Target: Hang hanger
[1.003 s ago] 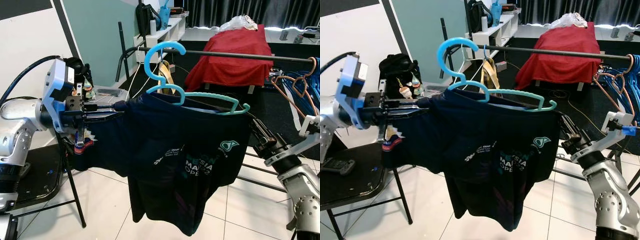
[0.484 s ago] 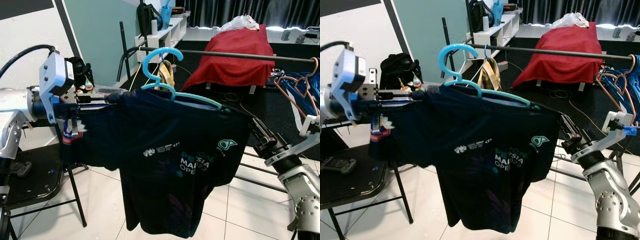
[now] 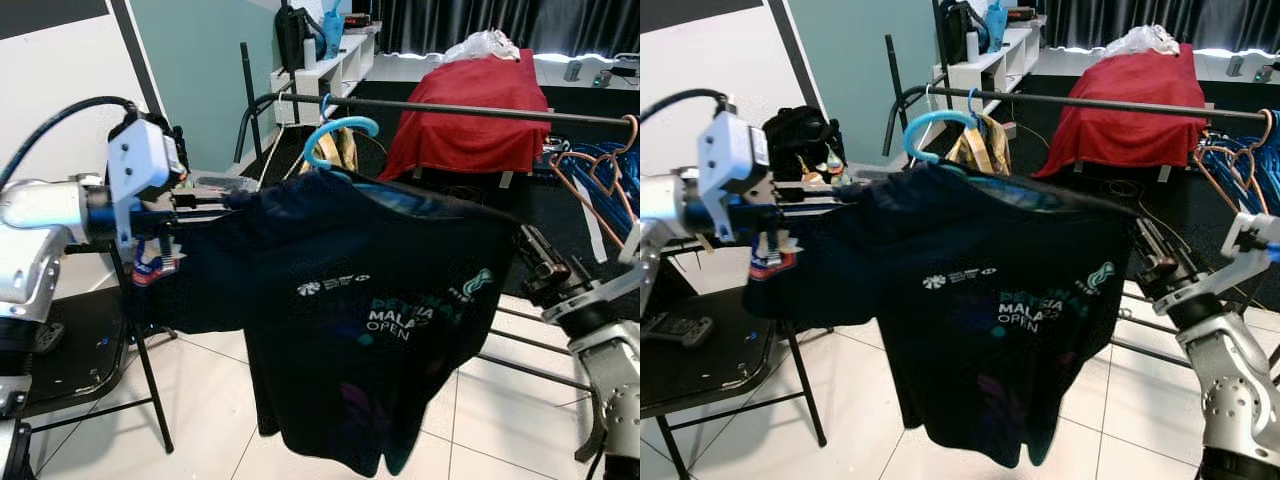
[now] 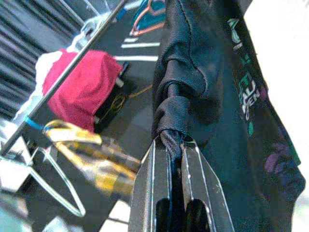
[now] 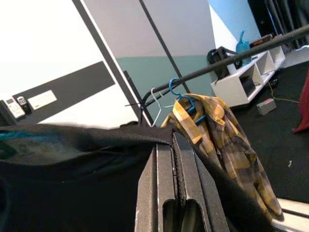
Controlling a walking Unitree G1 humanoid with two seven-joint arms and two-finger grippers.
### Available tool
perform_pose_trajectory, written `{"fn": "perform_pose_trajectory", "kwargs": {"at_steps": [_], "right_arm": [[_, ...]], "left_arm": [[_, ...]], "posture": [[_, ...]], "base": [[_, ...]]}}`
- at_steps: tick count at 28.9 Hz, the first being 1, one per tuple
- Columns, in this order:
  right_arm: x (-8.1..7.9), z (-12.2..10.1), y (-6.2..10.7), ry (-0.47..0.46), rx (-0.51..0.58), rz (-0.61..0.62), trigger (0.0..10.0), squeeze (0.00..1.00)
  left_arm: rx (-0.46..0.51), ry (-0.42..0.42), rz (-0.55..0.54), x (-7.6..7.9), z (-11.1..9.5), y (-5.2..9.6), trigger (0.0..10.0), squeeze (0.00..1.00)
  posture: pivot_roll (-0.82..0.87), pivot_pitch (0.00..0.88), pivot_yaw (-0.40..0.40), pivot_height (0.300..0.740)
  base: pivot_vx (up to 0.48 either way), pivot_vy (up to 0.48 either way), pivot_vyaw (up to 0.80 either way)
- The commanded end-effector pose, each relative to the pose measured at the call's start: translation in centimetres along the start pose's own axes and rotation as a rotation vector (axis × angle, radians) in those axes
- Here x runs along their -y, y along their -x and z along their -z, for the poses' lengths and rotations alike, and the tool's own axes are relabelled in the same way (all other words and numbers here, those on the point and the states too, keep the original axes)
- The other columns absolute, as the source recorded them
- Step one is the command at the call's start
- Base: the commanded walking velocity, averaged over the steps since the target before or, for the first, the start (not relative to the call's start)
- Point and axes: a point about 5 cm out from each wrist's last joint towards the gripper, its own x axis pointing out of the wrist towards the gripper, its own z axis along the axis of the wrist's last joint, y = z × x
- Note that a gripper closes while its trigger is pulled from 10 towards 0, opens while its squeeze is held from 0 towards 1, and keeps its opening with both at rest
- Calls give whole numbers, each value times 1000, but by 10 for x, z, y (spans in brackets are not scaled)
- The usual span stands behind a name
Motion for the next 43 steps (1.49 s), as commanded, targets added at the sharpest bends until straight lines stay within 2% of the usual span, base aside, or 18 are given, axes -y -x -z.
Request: {"fn": "perform_pose_trajectory", "kwargs": {"at_steps": [1, 2, 3, 4, 8, 15, 18, 21, 23, 25, 26, 28, 30, 33, 34, 41, 42, 43], "right_arm": [[-22, -6, -20, 16, 19, -95, 0, 0], [-22, -6, -20, 16, 19, -95, 0, 0], [-33, -7, -28, 23, 19, -136, 0, 0], [-33, -7, -28, 23, 19, -136, 0, 0], [-56, 4, -39, 23, -17, -230, 0, 0], [-69, 19, -43, 13, -61, -271, 0, 0], [-77, 34, -41, 14, -117, -303, 0, 0], [-76, 35, -38, 7, -123, -300, 0, 0], [-65, 23, -33, -12, -85, -264, 0, 0], [-65, 23, -33, -12, -85, -264, 0, 0], [-59, 14, -32, -16, -53, -236, 0, 0], [-59, 14, -32, -16, -53, -236, 0, 0], [-42, -8, -27, -13, 29, -168, 0, 0], [-33, -19, -24, -3, 64, -134, 0, 0], [-24, -28, -20, 34, 71, -96, 0, 0], [-34, -4, -21, 90, -55, -143, 0, 0], [-41, 12, -21, 105, -132, -176, 1451, 0], [-41, 12, -21, 105, -132, -176, 1451, 0]], "left_arm": [[32, 55, 32, 23, 8, -24, 10000, 0], [32, 55, 32, 23, 8, -24, 10000, 0], [59, 99, 40, 37, 11, -37, 10000, 0], [59, 99, 40, 37, 11, -37, 10000, 0], [88, 186, -7, 56, 18, -62, 10000, 0], [107, 255, -99, 64, 21, -78, 10000, 0], [87, 299, -196, 70, 27, -88, 10000, 0], [49, 310, -263, 67, 34, -87, 10000, 0], [-59, 312, -425, 54, 55, -73, 10000, 0], [-59, 312, -425, 54, 55, -73, 10000, 0], [-105, 308, -490, 48, 65, -62, 10000, 0], [-105, 308, -490, 48, 65, -62, 10000, 0], [-198, 268, -540, 47, 83, -37, 10000, 0], [-228, 241, -515, 52, 89, -27, 10000, 0], [-246, 226, -490, 58, 94, -16, 10000, 0], [-155, 267, -479, 66, 84, -26, 10000, 0], [-116, 286, -486, 68, 79, -33, 10000, 0], [-116, 286, -486, 68, 79, -33, 10000, 0]], "posture": [[-108, 0, 47, 740], [-108, 0, 47, 740], [-108, 0, 42, 740], [-108, 0, 42, 740], [-104, 0, 40, 740], [-100, 0, 37, 740], [-97, 0, 35, 740], [-98, 0, 35, 740], [-105, 0, 42, 740], [-105, 0, 42, 740], [-109, 0, 46, 740], [-109, 0, 46, 740], [-112, 0, 50, 740], [-114, 0, 50, 740], [-114, 0, 49, 740], [-112, 0, 44, 740], [-112, 0, 42, 740], [-112, 0, 42, 740]], "base": [[0, 0, 0], [0, 0, 0], [0, 0, 0], [0, 0, 0], [0, 0, 0], [0, 0, 0], [0, 0, 0], [0, 0, 0], [0, 0, 0], [0, 0, 0], [0, 0, 0], [0, 0, 0], [0, 0, 0], [0, 0, 0], [0, 0, 0], [0, 0, 0], [0, 0, 0], [0, 0, 0]]}}
